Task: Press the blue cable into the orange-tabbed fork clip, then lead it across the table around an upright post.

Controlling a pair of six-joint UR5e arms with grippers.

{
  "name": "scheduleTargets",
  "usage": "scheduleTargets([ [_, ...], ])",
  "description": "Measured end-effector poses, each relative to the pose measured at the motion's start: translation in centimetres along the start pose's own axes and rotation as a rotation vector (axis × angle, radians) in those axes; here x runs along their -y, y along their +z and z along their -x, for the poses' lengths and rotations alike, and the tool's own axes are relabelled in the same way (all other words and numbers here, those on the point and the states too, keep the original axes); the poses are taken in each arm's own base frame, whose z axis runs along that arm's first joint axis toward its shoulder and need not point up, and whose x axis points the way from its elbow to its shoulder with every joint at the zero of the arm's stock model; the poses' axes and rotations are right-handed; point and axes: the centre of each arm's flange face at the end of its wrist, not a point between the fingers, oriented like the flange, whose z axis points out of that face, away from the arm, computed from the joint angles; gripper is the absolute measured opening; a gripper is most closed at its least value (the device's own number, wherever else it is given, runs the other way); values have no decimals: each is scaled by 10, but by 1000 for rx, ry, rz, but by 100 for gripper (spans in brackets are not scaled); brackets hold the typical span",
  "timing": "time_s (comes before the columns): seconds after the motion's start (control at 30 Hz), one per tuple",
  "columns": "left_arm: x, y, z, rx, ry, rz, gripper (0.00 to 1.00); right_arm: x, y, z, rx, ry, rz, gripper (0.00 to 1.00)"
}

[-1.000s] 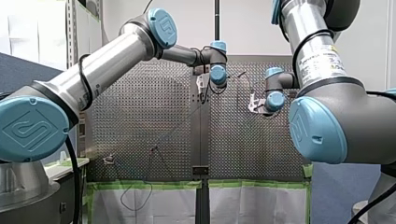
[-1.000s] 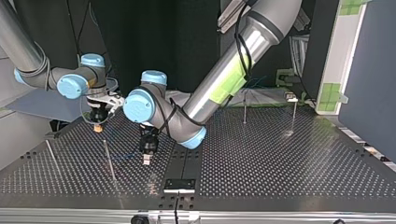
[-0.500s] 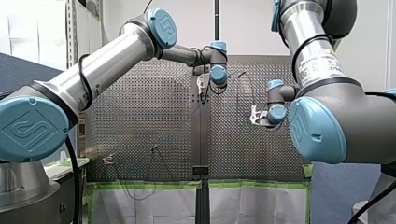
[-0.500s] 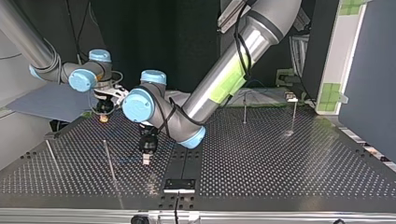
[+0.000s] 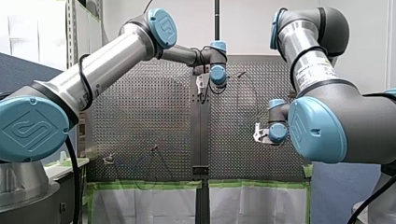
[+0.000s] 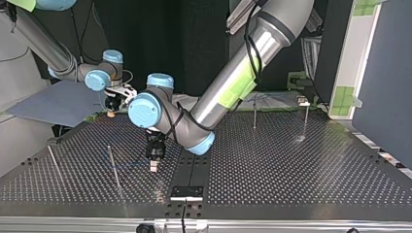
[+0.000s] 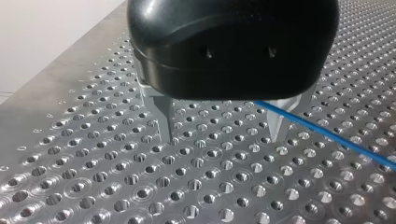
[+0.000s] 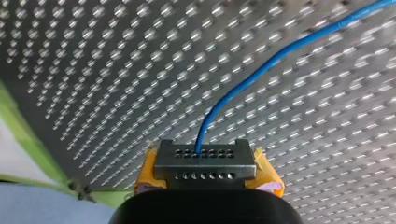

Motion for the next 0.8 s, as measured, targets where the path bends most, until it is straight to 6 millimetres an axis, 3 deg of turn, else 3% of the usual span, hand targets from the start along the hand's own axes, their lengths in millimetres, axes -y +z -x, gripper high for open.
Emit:
scheduleTargets([
  [0.8, -7, 0, -2, -21, 32, 28, 98, -56, 43, 133, 0, 45, 87, 0],
])
